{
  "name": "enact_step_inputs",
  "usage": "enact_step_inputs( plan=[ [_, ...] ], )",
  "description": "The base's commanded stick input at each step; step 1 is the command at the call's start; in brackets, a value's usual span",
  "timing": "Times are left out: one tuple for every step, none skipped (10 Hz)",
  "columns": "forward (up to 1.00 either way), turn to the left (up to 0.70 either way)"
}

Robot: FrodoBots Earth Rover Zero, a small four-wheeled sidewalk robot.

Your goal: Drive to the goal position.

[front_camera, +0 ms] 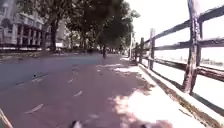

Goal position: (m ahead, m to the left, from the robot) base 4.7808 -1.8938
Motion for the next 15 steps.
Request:
enact_step_inputs(
  plan=[
    [0.70,0.00],
    [0.70,0.00],
    [0.70,0.00],
    [0.70,0.00],
    [0.70,0.00],
    [0.70,0.00],
    [0.70,0.00],
    [0.70,0.00],
    [0.70,0.00],
    [0.70,0.00],
    [0.70,-0.17],
    [0.70,-0.35],
    [0.70,-0.35],
    [0.70,-0.35],
    [0.70,0.00]
  ],
)
